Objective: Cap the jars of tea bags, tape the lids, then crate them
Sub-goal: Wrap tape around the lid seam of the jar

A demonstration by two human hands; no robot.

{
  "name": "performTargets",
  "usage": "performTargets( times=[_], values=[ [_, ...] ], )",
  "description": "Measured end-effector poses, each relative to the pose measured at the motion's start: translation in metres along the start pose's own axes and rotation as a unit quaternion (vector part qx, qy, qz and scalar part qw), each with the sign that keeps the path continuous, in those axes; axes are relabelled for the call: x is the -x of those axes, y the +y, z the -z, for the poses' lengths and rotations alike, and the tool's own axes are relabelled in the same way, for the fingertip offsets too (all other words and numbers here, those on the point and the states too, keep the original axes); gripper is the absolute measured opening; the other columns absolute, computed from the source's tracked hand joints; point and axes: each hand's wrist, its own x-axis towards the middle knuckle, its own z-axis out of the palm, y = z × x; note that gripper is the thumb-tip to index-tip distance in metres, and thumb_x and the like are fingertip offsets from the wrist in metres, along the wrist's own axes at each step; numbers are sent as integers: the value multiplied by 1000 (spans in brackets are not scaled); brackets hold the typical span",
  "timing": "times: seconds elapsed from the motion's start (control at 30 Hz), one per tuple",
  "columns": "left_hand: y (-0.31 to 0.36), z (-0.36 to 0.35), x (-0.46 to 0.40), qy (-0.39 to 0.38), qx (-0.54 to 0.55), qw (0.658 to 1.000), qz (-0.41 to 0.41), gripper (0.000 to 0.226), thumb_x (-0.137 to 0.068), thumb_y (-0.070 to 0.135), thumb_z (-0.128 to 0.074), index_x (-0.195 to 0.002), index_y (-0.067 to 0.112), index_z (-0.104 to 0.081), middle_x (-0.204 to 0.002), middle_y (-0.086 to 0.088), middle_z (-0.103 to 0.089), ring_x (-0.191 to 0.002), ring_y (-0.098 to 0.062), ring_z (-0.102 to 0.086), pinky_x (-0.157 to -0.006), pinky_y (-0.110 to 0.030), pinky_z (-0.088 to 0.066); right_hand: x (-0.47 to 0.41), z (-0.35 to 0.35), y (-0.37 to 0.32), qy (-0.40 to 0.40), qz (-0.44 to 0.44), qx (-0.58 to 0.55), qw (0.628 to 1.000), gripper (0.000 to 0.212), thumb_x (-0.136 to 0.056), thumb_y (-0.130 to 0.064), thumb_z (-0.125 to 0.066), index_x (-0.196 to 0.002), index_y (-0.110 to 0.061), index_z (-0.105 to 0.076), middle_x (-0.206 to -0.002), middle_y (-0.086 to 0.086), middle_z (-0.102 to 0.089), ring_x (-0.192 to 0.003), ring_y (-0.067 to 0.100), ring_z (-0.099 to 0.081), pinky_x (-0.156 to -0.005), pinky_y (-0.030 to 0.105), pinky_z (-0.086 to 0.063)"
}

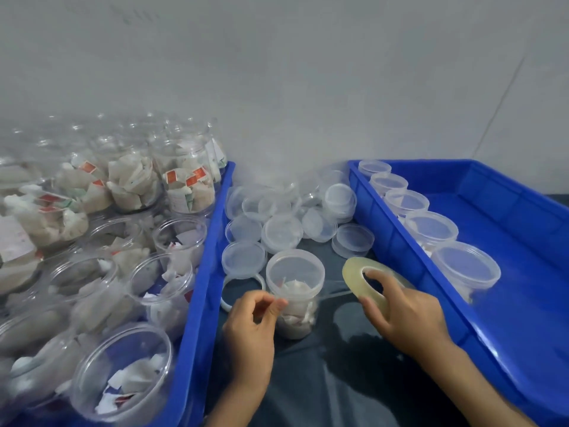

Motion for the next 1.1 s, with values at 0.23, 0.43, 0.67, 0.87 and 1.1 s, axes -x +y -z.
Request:
performTargets(
  times=[0.23, 0.43, 0.67, 0.87, 1.1],
  values=[
    [1, 0, -6, -19, 9, 1000, -10, 26, -73, 14, -77, -68, 29, -56, -65, 13, -61, -66, -5, -56, -59, -15, -42, -2, -2, -3, 23, 13, 6, 1000, 45, -78, -44, -50, -92, -6, -70, -61, 2, -69, -40, 23, -59, -35, 26, -37],
    [-2, -1, -8, -30, 15, 999, 0, 22, -69, 39, -69, -80, 25, -56, -70, 18, -60, -71, 1, -58, -59, -15, -44, -3, -4, -5, 10, 3, -3, 1000, 38, -74, -33, -62, -98, -4, -68, -64, 3, -69, -41, 23, -59, -34, 27, -36],
    [-18, -3, -11, -35, 82, 991, 103, 34, -68, 53, -60, -91, 30, -48, -77, 7, -62, -66, -12, -62, -70, -36, -52, 1, -4, -3, 5, 4, -8, 1000, 38, -79, -34, -66, -102, -5, -67, -60, 2, -66, -40, 24, -58, -35, 27, -37],
    [-14, -5, -7, -27, 99, 992, 78, 41, -69, 47, -63, -100, 26, -47, -89, 3, -59, -70, 5, -58, -65, -9, -45, 3, -5, -2, -3, 4, -1, 1000, 39, -73, -32, -64, -102, -6, -67, -59, 2, -66, -39, 23, -58, -37, 23, -33],
    [-18, -1, 2, 37, 32, 998, 39, 37, -85, 24, -70, -111, 15, -46, -105, -2, -56, -97, -24, -58, -87, -36, -47, 5, -4, -1, 13, 8, 0, 1000, 40, -78, -39, -57, -100, -8, -67, -59, 1, -66, -39, 22, -58, -36, 23, -33]
  ],
)
